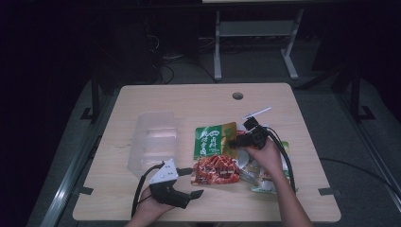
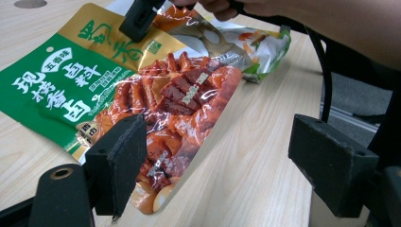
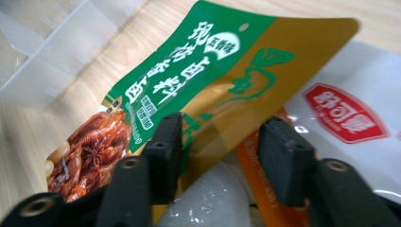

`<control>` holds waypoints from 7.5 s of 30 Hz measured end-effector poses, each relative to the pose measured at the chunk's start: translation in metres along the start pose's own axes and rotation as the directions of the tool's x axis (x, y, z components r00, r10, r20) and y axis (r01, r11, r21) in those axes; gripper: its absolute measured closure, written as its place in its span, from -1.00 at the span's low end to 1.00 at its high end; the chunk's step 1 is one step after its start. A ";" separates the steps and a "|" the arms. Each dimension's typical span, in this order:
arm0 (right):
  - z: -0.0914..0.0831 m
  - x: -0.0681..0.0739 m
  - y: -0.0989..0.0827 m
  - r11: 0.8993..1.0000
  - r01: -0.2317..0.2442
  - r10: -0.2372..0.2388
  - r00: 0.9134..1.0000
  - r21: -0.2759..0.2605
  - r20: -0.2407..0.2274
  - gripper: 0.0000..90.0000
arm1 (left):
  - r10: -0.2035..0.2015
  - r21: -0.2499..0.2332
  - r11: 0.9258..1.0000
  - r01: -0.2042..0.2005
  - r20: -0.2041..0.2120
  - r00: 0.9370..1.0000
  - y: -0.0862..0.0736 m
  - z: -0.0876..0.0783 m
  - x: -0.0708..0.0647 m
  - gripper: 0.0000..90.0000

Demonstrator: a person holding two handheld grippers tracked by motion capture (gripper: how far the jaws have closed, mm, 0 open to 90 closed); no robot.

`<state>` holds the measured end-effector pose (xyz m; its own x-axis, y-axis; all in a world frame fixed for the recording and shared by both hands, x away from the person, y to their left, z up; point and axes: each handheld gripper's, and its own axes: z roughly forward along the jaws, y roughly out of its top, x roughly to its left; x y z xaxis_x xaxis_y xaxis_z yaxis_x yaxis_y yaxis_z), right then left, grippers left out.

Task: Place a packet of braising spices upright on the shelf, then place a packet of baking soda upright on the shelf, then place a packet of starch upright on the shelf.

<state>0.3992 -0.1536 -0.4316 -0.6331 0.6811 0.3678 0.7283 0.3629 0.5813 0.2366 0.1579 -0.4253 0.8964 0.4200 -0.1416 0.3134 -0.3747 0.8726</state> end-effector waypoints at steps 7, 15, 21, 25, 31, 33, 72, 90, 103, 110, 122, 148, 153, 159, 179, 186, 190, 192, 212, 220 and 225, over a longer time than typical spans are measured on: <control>0.000 0.003 -0.002 1.000 0.007 -0.007 0.999 -0.009 -0.051 0.80 | -0.001 0.002 1.000 0.001 0.019 1.000 0.000 0.003 -0.003 -0.55; -0.008 0.011 -0.010 0.995 0.057 -0.060 0.998 -0.080 -0.030 1.00 | -0.005 0.004 1.000 0.004 0.024 1.000 0.000 0.003 -0.004 -0.49; -0.032 0.021 -0.016 0.986 0.085 -0.088 0.996 -0.142 -0.013 1.00 | -0.088 0.005 0.996 0.088 0.013 0.996 0.012 0.003 -0.004 -0.46; -0.054 0.028 -0.021 0.974 0.125 -0.124 0.992 -0.188 0.017 1.00 | -0.089 -0.005 0.996 0.089 -0.016 0.996 0.024 0.007 -0.005 -0.47; -0.075 0.037 -0.026 0.961 0.162 -0.155 0.987 -0.226 0.048 1.00 | -0.130 -0.006 0.992 0.130 -0.068 0.989 0.035 0.030 0.007 -0.53; -0.078 0.038 -0.027 0.958 0.168 -0.160 0.986 -0.233 0.052 1.00 | -0.151 -0.005 0.989 0.151 -0.061 0.987 0.036 0.036 0.010 -0.55; -0.118 0.039 -0.039 0.920 0.207 -0.215 0.977 -0.333 0.014 1.00 | -0.415 -0.048 0.907 0.418 0.067 0.907 0.048 0.086 0.068 0.74; -0.113 0.039 -0.038 0.939 0.232 -0.244 0.970 -0.253 -0.016 0.97 | -0.216 -0.057 0.976 0.210 -0.132 0.967 0.064 0.062 0.048 0.97; -0.104 0.044 -0.034 0.946 0.251 -0.266 0.963 -0.206 -0.046 0.80 | -0.184 -0.038 0.983 0.180 -0.149 0.972 0.065 0.060 0.045 0.97; -0.106 0.045 -0.033 0.942 0.250 -0.265 0.964 -0.224 -0.038 0.70 | -0.168 -0.042 0.986 0.163 -0.152 0.974 0.065 0.059 0.043 0.97; -0.103 0.048 -0.032 0.940 0.248 -0.266 0.963 -0.233 -0.046 0.67 | -0.158 -0.042 0.987 0.153 -0.157 0.975 0.066 0.058 0.039 0.97; -0.103 0.051 -0.033 0.928 0.247 -0.305 0.934 -0.279 -0.188 0.99 | -0.078 -0.008 0.997 0.078 -0.112 0.991 0.050 0.034 0.010 0.10; -0.111 0.063 -0.029 0.915 0.280 -0.337 0.926 -0.289 -0.170 0.99 | -0.041 0.006 0.999 0.042 -0.118 0.992 0.043 0.028 0.004 0.00; -0.128 0.081 -0.020 0.894 0.332 -0.380 0.918 -0.299 -0.115 0.99 | -0.027 0.041 0.999 0.033 -0.133 0.991 0.033 0.019 -0.002 -0.12; -0.120 0.072 0.018 0.907 0.301 -0.353 0.924 -0.294 -0.147 0.99 | 0.021 0.043 0.999 -0.018 -0.075 0.997 0.015 -0.002 -0.001 -0.28; -0.109 0.077 0.043 0.906 0.309 -0.366 0.915 -0.291 -0.168 0.99 | 0.037 0.043 0.998 -0.034 -0.080 0.996 0.014 -0.003 -0.004 -0.30; -0.106 0.079 0.051 0.902 0.313 -0.374 0.911 -0.297 -0.174 0.99 | 0.026 0.040 0.999 -0.023 -0.079 0.996 0.013 -0.002 -0.005 -0.31; -0.105 0.082 0.056 0.899 0.318 -0.380 0.909 -0.302 -0.173 0.99 | 0.036 0.043 0.999 -0.032 -0.081 0.996 0.013 -0.002 -0.005 -0.31; -0.097 0.101 0.096 0.882 0.362 -0.423 0.890 -0.303 -0.169 0.99 | 0.052 0.036 0.998 -0.050 -0.066 0.996 0.012 -0.001 -0.009 -0.34; -0.088 0.107 0.116 0.874 0.369 -0.437 0.882 -0.318 -0.177 1.00 | 0.064 0.043 0.997 -0.061 -0.057 0.996 0.011 0.000 -0.012 -0.35; -0.080 0.112 0.130 0.872 0.370 -0.442 0.877 -0.322 -0.187 1.00 | 0.048 0.041 0.998 -0.046 -0.052 0.997 0.011 0.000 -0.011 -0.35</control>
<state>0.4021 -0.0803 -0.2566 -0.9262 0.3185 0.2017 0.3160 0.3639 0.8762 0.2297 0.1493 -0.4145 0.8929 0.4440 -0.0747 0.2841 -0.4269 0.8585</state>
